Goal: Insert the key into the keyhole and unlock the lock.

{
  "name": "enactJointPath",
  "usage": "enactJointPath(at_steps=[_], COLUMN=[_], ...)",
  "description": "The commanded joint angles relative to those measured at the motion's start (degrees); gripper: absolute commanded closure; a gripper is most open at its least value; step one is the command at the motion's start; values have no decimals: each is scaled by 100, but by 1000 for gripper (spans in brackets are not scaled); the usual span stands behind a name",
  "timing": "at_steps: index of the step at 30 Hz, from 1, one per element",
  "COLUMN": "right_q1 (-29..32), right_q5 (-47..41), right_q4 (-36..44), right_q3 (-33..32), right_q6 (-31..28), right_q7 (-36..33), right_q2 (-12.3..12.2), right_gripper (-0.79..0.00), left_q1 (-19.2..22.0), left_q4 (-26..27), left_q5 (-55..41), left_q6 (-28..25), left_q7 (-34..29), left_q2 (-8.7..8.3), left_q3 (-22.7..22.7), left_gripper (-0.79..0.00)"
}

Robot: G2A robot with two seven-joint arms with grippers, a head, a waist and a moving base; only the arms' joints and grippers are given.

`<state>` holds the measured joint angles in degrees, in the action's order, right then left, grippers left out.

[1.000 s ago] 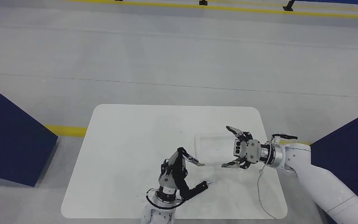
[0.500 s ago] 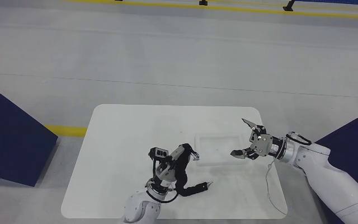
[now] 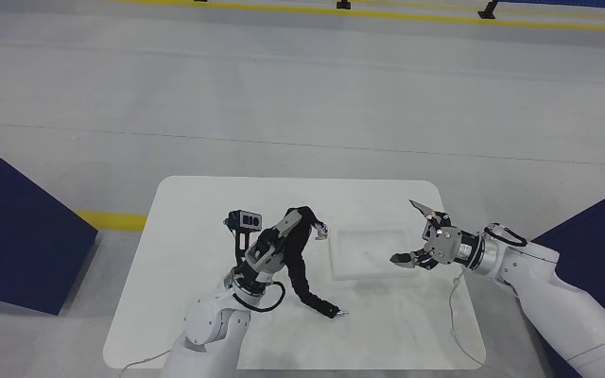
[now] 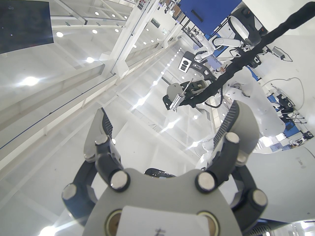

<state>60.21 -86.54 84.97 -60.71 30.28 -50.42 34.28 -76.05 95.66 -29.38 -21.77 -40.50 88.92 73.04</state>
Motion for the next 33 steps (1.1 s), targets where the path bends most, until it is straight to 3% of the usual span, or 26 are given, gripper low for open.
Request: enactJointPath(at_steps=[1, 13, 27, 33], right_q1=[0, 0, 0, 0], right_q5=[0, 0, 0, 0], right_q4=[0, 0, 0, 0], right_q3=[0, 0, 0, 0], right_q6=[0, 0, 0, 0], right_q7=[0, 0, 0, 0], right_q2=[0, 0, 0, 0], right_gripper=[-785, -785, -785, -785], left_q1=[114, 569, -102, -383], left_q4=[42, 21, -72, -94], left_q5=[107, 655, 3498, 4557], left_q6=[44, -112, -832, -797], left_q7=[13, 51, 181, 324], left_q2=[-16, -98, -328, -427], left_q3=[19, 80, 142, 184], left_gripper=[0, 0, 0, 0])
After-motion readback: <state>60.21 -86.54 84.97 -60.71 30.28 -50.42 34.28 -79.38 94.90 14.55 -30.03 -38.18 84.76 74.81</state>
